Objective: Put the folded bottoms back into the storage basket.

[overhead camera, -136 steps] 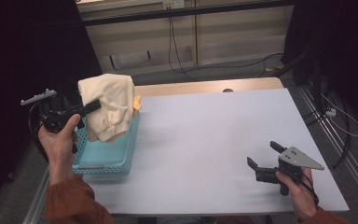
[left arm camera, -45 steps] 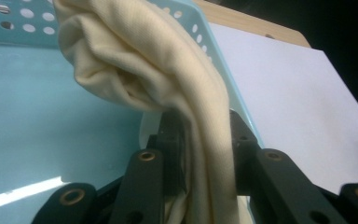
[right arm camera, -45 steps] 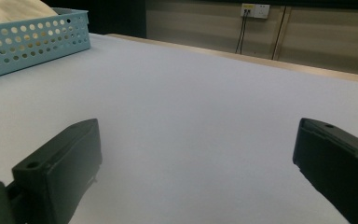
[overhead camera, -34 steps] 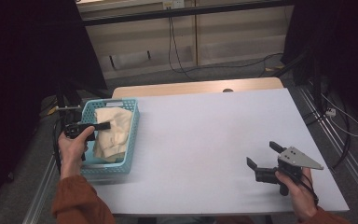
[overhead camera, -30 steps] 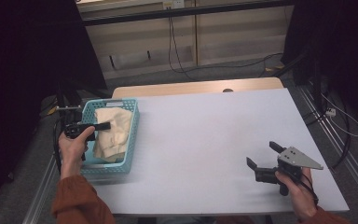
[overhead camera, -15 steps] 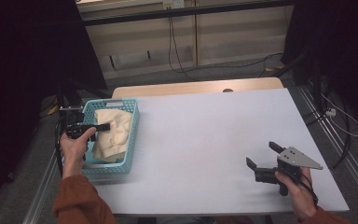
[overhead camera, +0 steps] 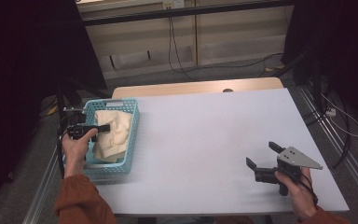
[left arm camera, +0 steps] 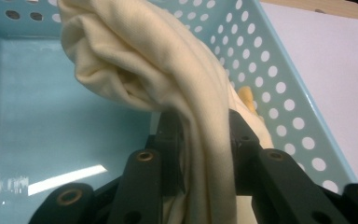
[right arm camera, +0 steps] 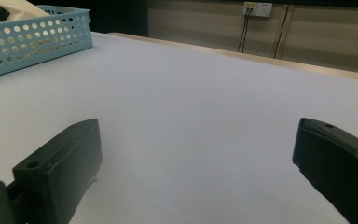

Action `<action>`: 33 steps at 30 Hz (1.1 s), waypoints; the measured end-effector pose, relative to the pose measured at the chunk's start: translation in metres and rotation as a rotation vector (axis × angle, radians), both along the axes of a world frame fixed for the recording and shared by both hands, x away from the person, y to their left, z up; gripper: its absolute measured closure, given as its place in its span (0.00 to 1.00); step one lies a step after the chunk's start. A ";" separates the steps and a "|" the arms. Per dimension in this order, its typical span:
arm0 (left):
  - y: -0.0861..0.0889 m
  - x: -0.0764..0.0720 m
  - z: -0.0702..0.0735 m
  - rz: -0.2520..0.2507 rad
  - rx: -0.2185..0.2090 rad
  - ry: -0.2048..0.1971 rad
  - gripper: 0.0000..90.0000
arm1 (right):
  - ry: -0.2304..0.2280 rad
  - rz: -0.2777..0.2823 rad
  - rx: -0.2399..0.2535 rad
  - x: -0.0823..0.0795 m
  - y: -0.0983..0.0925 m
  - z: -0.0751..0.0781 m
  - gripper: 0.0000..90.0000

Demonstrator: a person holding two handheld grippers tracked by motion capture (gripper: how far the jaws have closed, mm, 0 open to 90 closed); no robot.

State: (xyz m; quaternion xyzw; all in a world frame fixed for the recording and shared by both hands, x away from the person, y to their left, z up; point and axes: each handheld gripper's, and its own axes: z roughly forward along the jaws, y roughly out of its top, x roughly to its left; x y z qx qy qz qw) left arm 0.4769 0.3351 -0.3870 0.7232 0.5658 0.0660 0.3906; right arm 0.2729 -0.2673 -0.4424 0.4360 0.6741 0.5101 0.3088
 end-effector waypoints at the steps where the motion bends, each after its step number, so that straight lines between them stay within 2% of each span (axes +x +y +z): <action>1: 0.000 0.000 0.000 0.002 0.002 0.003 0.79 | 0.000 0.000 0.000 0.000 0.000 0.000 0.01; 12: 0.005 0.002 -0.009 0.027 0.002 -0.006 0.79 | -0.003 -0.001 0.000 0.000 0.000 0.000 0.01; 15: 0.005 0.002 -0.009 0.033 0.042 -0.007 0.78 | -0.003 0.000 0.000 0.000 0.000 0.000 0.01; 18: 0.004 0.002 -0.010 0.032 0.049 -0.012 0.78 | -0.003 0.000 -0.001 0.000 0.000 0.000 0.01; 23: 0.005 0.003 -0.011 0.027 0.089 -0.015 0.78 | -0.003 0.000 -0.001 -0.001 0.000 0.000 0.01; 33: 0.007 0.004 -0.014 0.039 0.102 -0.014 0.77 | -0.004 0.000 0.000 -0.001 0.000 0.001 0.01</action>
